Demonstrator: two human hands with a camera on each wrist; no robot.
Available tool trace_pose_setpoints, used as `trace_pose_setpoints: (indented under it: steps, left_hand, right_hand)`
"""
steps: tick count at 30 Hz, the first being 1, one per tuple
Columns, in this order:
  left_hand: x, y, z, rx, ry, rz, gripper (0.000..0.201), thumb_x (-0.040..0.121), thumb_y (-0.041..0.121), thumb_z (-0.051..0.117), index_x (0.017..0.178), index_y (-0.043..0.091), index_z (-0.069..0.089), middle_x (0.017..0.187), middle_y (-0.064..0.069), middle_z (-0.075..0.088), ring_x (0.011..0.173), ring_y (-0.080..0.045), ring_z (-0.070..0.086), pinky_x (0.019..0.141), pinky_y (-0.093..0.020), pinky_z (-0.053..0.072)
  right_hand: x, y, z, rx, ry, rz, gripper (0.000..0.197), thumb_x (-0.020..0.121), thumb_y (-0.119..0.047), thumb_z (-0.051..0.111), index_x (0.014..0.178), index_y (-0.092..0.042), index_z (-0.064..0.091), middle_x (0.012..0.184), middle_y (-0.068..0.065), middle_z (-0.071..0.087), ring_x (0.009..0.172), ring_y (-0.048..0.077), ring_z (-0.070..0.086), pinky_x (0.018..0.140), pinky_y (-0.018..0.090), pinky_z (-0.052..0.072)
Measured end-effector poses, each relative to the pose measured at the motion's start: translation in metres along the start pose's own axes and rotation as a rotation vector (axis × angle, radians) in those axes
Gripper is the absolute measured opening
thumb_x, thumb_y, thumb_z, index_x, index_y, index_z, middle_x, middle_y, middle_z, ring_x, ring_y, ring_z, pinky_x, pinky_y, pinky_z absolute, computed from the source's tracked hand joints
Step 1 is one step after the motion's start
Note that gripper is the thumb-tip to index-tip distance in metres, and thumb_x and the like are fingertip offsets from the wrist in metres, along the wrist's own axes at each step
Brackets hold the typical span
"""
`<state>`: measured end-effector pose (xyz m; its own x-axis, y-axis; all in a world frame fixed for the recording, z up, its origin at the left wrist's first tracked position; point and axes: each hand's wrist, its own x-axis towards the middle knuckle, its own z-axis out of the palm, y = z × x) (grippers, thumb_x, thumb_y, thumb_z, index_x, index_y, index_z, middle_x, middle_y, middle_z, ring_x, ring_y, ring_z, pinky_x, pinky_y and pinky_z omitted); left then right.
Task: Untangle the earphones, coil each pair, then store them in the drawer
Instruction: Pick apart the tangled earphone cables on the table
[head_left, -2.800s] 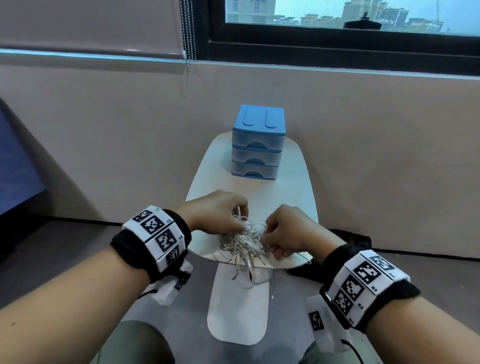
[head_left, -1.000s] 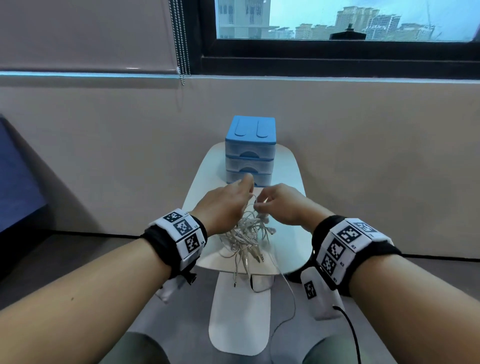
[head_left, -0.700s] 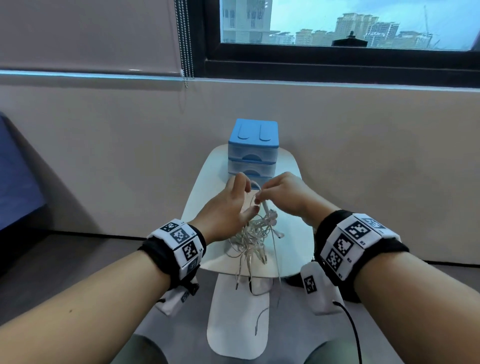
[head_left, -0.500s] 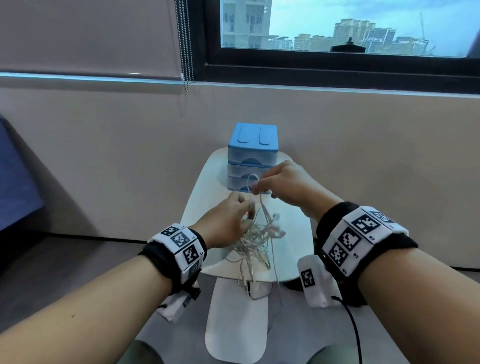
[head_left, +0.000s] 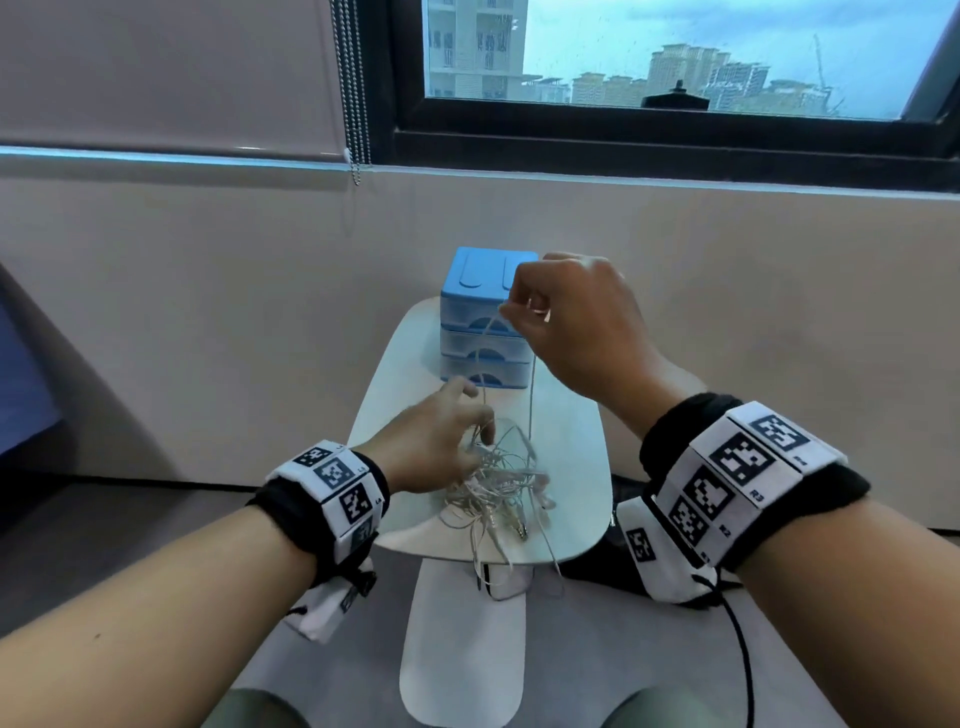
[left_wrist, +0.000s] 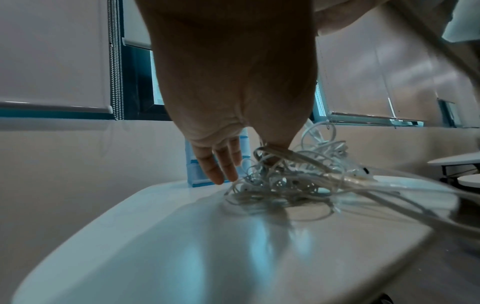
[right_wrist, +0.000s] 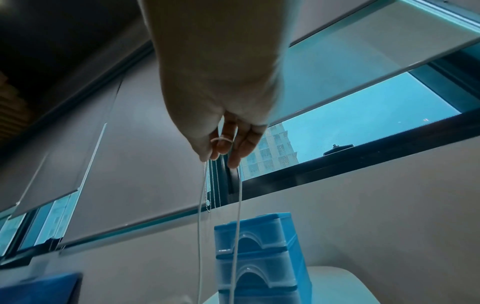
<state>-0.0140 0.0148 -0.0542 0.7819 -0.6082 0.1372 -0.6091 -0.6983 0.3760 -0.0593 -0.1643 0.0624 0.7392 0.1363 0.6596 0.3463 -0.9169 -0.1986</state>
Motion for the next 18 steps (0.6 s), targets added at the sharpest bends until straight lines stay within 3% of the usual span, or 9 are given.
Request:
trace_pose_setpoints:
  steps: [2,4,6,8,10,13,15,18]
  left_hand:
    - [0.0,0.006,-0.011,-0.003,0.054,-0.013,0.013,0.082,0.036,0.068,0.092,0.035,0.06,0.139,0.007,0.039,0.101,-0.02,0.058,0.094,-0.042,0.051]
    - [0.001,0.016,-0.02,-0.046,0.083,-0.009,0.023,0.076,0.047,0.061,0.095,0.035,0.062,0.137,0.009,0.04,0.112,-0.019,0.054,0.099,-0.041,0.047]
    - [0.003,0.026,-0.026,-0.178,0.148,-0.007,0.033,0.074,0.057,0.054,0.099,0.037,0.065,0.128,0.009,0.043,0.107,-0.012,0.053,0.098,-0.037,0.046]
    - [0.007,0.037,-0.031,-0.366,0.209,0.004,0.013,0.085,0.057,0.06,0.096,0.051,0.063,0.121,0.003,0.047,0.095,-0.009,0.055,0.09,-0.035,0.047]
    - [0.011,0.045,-0.038,-0.484,0.266,-0.02,0.006,0.093,0.054,0.06,0.09,0.058,0.059,0.118,-0.007,0.054,0.097,-0.017,0.061,0.09,-0.039,0.05]
    - [0.014,0.047,-0.047,-0.59,0.27,-0.05,0.028,0.09,0.065,0.049,0.098,0.046,0.068,0.12,-0.009,0.067,0.114,-0.023,0.063,0.102,-0.046,0.05]
    - [0.014,0.045,-0.048,-0.638,0.192,-0.054,0.036,0.088,0.063,0.06,0.115,0.042,0.07,0.126,-0.003,0.067,0.12,-0.017,0.063,0.107,-0.048,0.048]
    - [0.011,0.052,-0.042,-0.583,0.091,-0.068,0.049,0.078,0.048,0.075,0.119,0.024,0.065,0.119,-0.004,0.07,0.105,-0.012,0.065,0.098,-0.043,0.054]
  right_hand:
    - [-0.004,-0.002,0.002,-0.034,-0.024,-0.067,0.014,0.095,-0.032,0.068,0.084,-0.022,0.07,0.084,-0.008,0.062,0.078,0.021,0.061,0.082,0.03,0.032]
    - [-0.004,-0.006,0.005,-0.046,-0.061,-0.103,0.013,0.094,-0.035,0.066,0.085,-0.027,0.07,0.086,-0.011,0.06,0.081,0.022,0.062,0.084,0.031,0.03]
    - [-0.002,-0.011,0.008,-0.019,-0.089,-0.11,0.009,0.094,-0.035,0.062,0.093,-0.03,0.069,0.09,-0.011,0.061,0.088,0.025,0.063,0.088,0.035,0.039]
    - [-0.001,-0.017,0.01,0.053,-0.094,-0.127,0.015,0.093,-0.026,0.061,0.105,-0.029,0.07,0.092,-0.013,0.061,0.09,0.026,0.063,0.087,0.038,0.047]
    - [-0.003,-0.02,0.009,0.191,-0.052,-0.143,0.024,0.09,-0.014,0.063,0.111,-0.022,0.069,0.085,-0.011,0.058,0.083,0.02,0.062,0.078,0.037,0.051]
    - [-0.013,-0.012,0.006,0.336,0.072,-0.06,0.03,0.084,-0.01,0.066,0.112,-0.022,0.068,0.071,-0.01,0.056,0.069,0.013,0.057,0.069,0.039,0.053]
    - [-0.021,-0.008,0.006,0.373,0.085,-0.016,0.032,0.083,-0.012,0.067,0.113,-0.022,0.067,0.065,-0.01,0.053,0.065,0.011,0.054,0.069,0.041,0.052]
    - [-0.026,-0.014,0.006,0.378,0.038,-0.059,0.035,0.081,-0.016,0.064,0.113,-0.028,0.066,0.065,-0.012,0.052,0.065,0.008,0.056,0.067,0.041,0.053]
